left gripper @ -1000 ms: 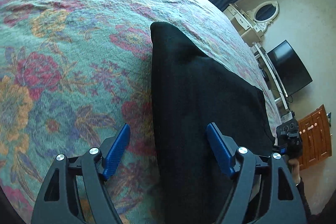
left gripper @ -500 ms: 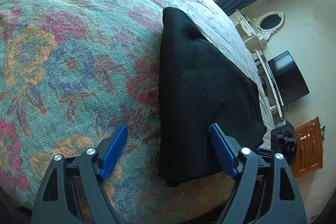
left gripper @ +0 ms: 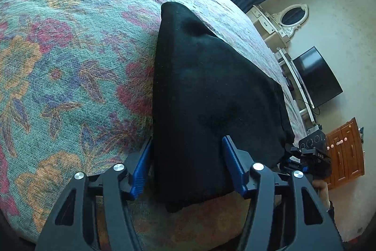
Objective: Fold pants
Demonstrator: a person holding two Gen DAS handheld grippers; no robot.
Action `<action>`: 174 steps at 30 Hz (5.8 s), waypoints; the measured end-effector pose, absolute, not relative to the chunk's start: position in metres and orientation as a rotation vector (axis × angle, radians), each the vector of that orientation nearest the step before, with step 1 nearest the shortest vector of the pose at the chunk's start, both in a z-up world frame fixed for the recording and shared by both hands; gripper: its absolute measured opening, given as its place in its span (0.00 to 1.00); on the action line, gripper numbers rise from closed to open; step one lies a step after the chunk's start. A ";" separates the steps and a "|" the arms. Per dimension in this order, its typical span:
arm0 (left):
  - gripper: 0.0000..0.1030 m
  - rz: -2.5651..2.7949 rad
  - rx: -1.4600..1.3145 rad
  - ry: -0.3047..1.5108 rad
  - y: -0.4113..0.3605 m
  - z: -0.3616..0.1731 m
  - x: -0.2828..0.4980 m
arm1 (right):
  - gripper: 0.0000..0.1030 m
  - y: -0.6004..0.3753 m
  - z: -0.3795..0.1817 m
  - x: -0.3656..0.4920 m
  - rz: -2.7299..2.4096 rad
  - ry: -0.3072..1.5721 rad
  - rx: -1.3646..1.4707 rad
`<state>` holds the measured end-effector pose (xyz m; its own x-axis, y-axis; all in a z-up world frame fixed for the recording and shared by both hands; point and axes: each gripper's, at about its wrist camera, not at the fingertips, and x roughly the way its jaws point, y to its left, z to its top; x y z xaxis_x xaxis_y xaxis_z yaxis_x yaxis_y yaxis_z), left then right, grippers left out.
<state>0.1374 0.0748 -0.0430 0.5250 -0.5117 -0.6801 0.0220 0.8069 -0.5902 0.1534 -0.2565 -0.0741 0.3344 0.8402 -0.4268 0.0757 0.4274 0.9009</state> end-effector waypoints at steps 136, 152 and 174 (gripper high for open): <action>0.85 0.074 -0.063 0.760 -0.046 0.027 0.040 | 0.88 -0.175 0.008 0.040 0.264 0.810 0.235; 0.85 0.086 -0.069 0.771 -0.046 0.024 0.041 | 0.88 -0.178 0.010 0.039 0.260 0.803 0.240; 0.85 0.076 -0.064 0.742 -0.049 0.030 0.039 | 0.88 -0.176 0.010 0.039 0.267 0.812 0.236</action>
